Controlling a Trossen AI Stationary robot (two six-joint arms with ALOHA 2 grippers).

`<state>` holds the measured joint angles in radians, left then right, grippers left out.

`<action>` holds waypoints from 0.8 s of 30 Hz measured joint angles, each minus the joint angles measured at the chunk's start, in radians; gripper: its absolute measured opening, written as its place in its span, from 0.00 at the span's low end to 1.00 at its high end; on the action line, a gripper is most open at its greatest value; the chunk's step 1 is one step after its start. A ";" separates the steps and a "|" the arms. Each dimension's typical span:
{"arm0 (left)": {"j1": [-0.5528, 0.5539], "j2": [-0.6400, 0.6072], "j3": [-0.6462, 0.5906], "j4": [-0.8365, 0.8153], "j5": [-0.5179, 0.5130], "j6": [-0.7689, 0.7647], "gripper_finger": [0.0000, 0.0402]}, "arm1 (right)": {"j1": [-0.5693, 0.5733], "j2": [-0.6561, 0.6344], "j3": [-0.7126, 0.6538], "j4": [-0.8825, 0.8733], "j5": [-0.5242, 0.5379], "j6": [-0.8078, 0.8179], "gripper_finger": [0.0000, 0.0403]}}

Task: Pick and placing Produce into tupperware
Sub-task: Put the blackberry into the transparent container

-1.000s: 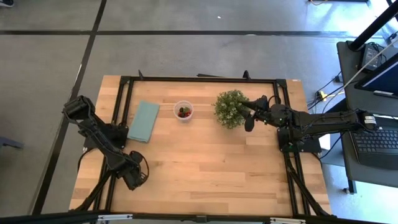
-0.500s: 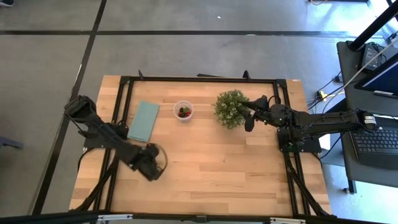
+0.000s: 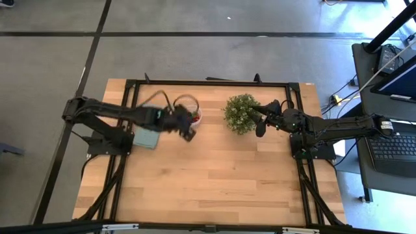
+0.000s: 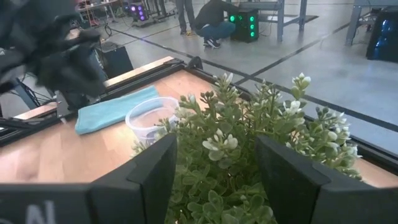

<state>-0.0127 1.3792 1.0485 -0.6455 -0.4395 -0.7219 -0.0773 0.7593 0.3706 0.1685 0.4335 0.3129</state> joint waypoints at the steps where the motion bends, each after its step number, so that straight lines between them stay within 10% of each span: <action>1: 0.037 0.000 0.003 0.037 0.012 0.043 0.22 | 0.000 0.000 0.000 0.000 0.000 0.000 0.54; 10: 0.257 0.037 -0.008 0.108 0.174 0.213 0.21 | 0.000 0.000 0.000 -0.002 0.000 -0.001 0.54; 24: 0.287 0.252 -0.009 0.186 0.225 0.264 0.21 | 0.000 0.000 0.000 -0.017 0.001 -0.004 0.54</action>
<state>0.2742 1.6313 1.0397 -0.4598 -0.2142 -0.4583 -0.0776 0.7593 0.3710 0.1513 0.4343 0.3088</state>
